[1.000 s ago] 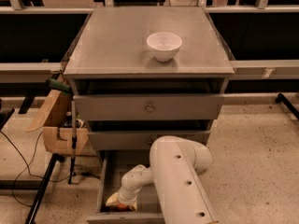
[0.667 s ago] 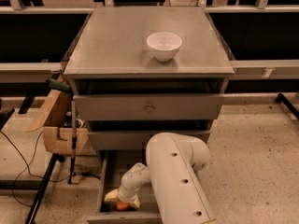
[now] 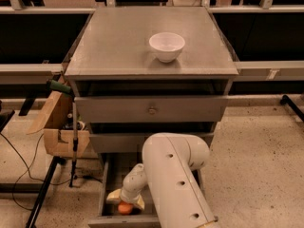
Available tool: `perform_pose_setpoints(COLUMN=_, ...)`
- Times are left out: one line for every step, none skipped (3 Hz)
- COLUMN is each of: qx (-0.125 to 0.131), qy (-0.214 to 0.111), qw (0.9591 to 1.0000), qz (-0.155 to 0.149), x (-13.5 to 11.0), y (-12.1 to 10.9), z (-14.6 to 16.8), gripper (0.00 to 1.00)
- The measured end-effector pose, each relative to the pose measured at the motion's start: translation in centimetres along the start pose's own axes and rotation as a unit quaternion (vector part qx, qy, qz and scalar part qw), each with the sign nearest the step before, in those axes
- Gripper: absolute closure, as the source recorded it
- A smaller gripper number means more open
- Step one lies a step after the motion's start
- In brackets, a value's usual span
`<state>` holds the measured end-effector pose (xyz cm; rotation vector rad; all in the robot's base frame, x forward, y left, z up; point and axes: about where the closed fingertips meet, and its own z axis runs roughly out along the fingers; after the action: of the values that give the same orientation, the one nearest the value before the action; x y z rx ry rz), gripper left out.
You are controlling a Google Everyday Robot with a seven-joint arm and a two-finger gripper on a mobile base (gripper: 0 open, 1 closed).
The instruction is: Pick orange from bottom drawer and place on counter
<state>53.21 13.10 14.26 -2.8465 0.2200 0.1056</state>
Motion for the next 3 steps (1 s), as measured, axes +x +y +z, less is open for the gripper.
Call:
perform_pose_setpoints(qx=-0.005, qy=-0.012, qw=0.9999, qz=0.009, x=0.0, y=0.4, z=0.9, gripper=0.14)
perform_pose_setpoints(qx=-0.001, qy=-0.032, qw=0.9993, qz=0.021, x=-0.2, y=1.0, z=1.5, gripper=0.37)
perform_pose_setpoints(qx=0.013, qy=-0.046, qw=0.9983, qz=0.035, x=-0.6, y=1.5, z=1.1, gripper=0.59)
